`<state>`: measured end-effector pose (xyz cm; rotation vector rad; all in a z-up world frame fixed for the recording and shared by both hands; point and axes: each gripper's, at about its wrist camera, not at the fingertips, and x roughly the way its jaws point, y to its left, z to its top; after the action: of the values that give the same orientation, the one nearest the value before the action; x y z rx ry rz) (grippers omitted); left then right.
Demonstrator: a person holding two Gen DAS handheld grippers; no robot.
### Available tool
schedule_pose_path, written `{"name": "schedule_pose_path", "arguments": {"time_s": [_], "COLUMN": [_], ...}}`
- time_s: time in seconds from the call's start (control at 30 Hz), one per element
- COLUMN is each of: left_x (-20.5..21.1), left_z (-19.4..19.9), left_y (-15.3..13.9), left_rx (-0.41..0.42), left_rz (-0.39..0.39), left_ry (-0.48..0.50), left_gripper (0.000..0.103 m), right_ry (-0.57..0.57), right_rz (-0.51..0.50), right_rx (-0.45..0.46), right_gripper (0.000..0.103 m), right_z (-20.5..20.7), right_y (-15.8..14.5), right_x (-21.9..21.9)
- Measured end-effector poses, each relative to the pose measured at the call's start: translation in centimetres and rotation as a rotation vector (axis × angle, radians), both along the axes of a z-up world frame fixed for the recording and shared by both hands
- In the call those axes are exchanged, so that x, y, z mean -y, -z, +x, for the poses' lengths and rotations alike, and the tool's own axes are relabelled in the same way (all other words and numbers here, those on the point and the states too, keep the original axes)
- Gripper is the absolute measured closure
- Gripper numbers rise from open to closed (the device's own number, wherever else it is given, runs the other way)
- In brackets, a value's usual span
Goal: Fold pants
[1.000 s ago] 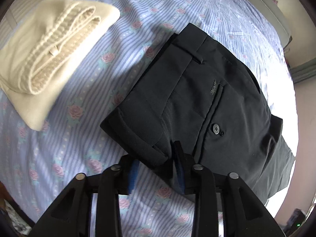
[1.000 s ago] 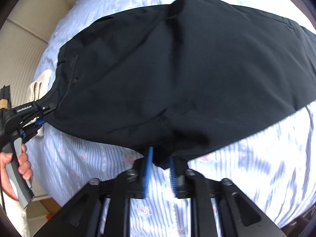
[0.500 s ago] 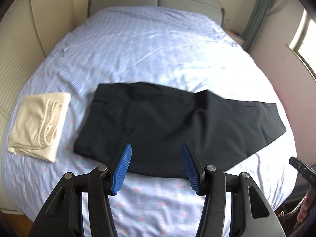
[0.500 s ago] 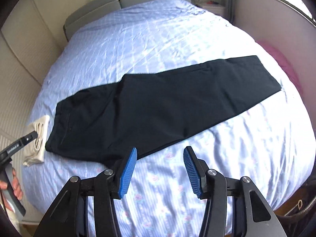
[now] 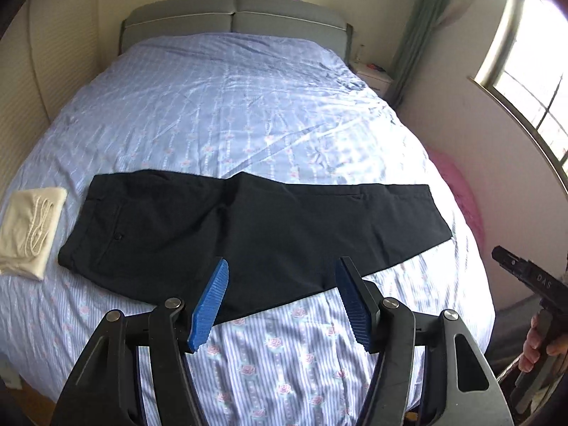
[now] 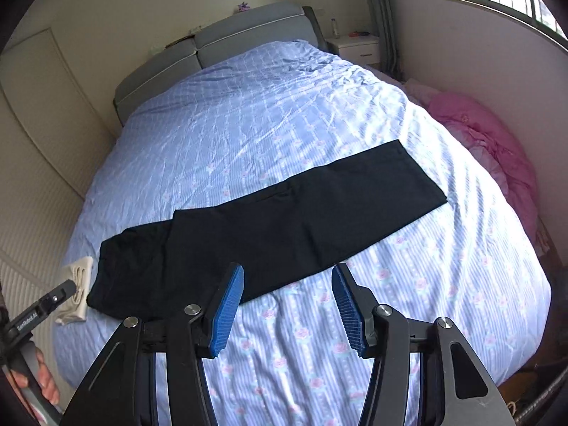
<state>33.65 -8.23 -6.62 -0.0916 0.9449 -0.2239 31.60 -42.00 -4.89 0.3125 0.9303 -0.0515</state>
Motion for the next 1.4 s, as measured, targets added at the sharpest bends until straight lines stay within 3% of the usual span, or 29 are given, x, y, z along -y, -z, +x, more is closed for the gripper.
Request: {"name": "schedule_pose_path", "arguments": {"time_s": [0.1, 0.27, 0.43, 0.63, 0.8, 0.93, 1.17, 1.27, 1.3, 1.33, 1.4], "left_x": [1.2, 3.1, 6.5, 13.7, 22.1, 30.3, 43.6, 47.6, 48.7, 49.7, 51.2], "left_z": [0.6, 2.4, 5.3, 10.6, 16.7, 22.2, 29.9, 31.8, 32.3, 32.6, 33.0], "left_y": [-0.8, -1.1, -1.8, -2.7, -2.0, 0.8, 10.1, 14.7, 16.1, 17.3, 18.8], "left_rx": [0.05, 0.065, 0.085, 0.084, 0.024, -0.031, -0.175, -0.257, -0.275, -0.291, -0.307], "left_rz": [0.005, 0.023, 0.025, -0.024, -0.044, -0.023, 0.052, 0.103, 0.128, 0.144, 0.149], "left_ry": [0.111, 0.26, 0.4, 0.599, 0.775, 0.868, 1.03, 1.067, 1.075, 1.081, 1.102], "left_gripper": [0.041, 0.041, 0.041, 0.041, 0.041, 0.039, 0.045, 0.064, 0.078, 0.084, 0.084], "right_ry": [0.095, 0.267, 0.359, 0.393, 0.436, 0.445, 0.528, 0.573, 0.584, 0.592, 0.61], "right_rz": [0.023, 0.026, 0.037, 0.049, 0.073, 0.091, 0.229, 0.271, 0.282, 0.288, 0.31], "right_rx": [0.027, 0.076, 0.086, 0.061, 0.049, 0.017, -0.059, -0.077, -0.089, -0.102, -0.125], "right_gripper": [0.05, 0.05, 0.05, 0.05, 0.05, 0.05, 0.05, 0.05, 0.05, 0.05, 0.05], "right_z": [-1.1, -3.4, -4.0, -3.2, -1.1, 2.3, 7.1, 8.4, 8.9, 9.4, 10.1], "right_y": [-0.7, -1.9, -2.2, -1.1, 0.2, 3.0, 10.8, 14.1, 15.3, 16.3, 18.1], "right_x": [1.4, 3.0, 4.6, 7.6, 11.9, 16.3, 23.1, 25.1, 25.6, 26.0, 26.6]}}
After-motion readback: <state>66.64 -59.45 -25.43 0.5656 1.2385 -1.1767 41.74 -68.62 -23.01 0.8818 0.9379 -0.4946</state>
